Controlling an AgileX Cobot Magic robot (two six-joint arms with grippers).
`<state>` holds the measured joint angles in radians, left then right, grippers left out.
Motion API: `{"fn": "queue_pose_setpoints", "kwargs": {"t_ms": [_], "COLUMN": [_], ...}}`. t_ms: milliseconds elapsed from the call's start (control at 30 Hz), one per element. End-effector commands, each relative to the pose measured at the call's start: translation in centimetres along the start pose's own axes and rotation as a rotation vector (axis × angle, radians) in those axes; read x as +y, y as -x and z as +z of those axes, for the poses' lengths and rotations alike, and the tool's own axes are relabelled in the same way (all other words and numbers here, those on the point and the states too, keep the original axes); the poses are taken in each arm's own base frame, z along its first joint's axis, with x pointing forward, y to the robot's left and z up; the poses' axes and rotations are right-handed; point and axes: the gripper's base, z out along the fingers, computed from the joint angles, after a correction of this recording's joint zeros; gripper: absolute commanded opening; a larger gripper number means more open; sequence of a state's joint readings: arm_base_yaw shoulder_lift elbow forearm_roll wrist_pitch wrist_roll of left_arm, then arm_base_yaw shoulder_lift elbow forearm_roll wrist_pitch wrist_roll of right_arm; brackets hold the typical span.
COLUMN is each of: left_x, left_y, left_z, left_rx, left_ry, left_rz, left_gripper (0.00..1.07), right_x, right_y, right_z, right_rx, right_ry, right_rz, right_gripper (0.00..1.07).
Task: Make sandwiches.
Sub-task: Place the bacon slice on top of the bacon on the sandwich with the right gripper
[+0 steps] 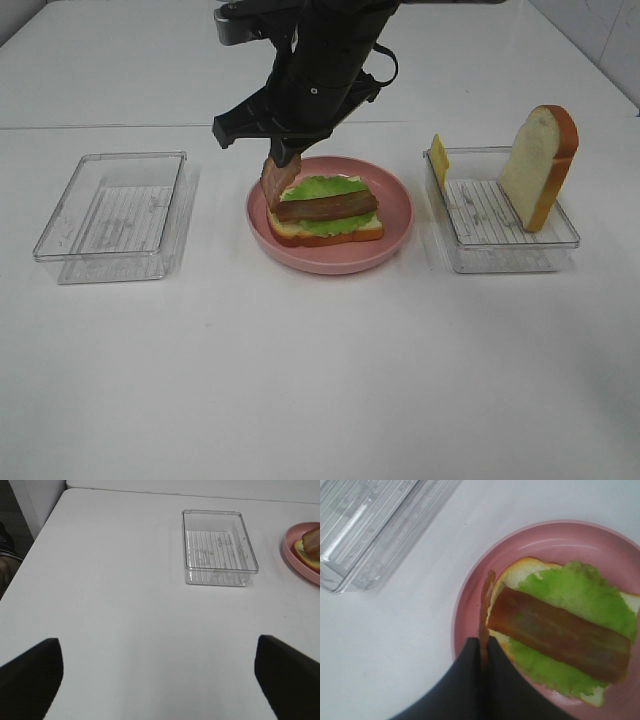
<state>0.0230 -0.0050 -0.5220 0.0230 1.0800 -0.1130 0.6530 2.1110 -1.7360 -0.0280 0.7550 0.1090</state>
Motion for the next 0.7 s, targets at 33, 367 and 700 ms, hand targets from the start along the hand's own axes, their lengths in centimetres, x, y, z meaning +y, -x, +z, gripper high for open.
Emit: {"fn": "queue_pose_setpoints", "kwargs": {"t_ms": [33,367,700], "left_x": [0.0,0.0,0.0], "left_y": [0.1,0.1,0.1], "left_z": [0.0,0.0,0.0], "left_rx": [-0.011,-0.011,-0.011], "left_ry": [-0.004,-0.004,-0.004], "left_rz": [0.001,0.001,0.001], "left_gripper": [0.96,0.96,0.96], "right_x": [-0.8,-2.2,-2.8], "right_y": [0.1,-0.2,-0.3], "right_z": [0.9,2.8,4.2], "right_rx": [-0.010,0.004,0.001], "right_ry": [-0.070,-0.224,-0.302], "right_rz": [-0.020,-0.052,-0.086], "right_gripper": [0.00,0.00,0.00]}}
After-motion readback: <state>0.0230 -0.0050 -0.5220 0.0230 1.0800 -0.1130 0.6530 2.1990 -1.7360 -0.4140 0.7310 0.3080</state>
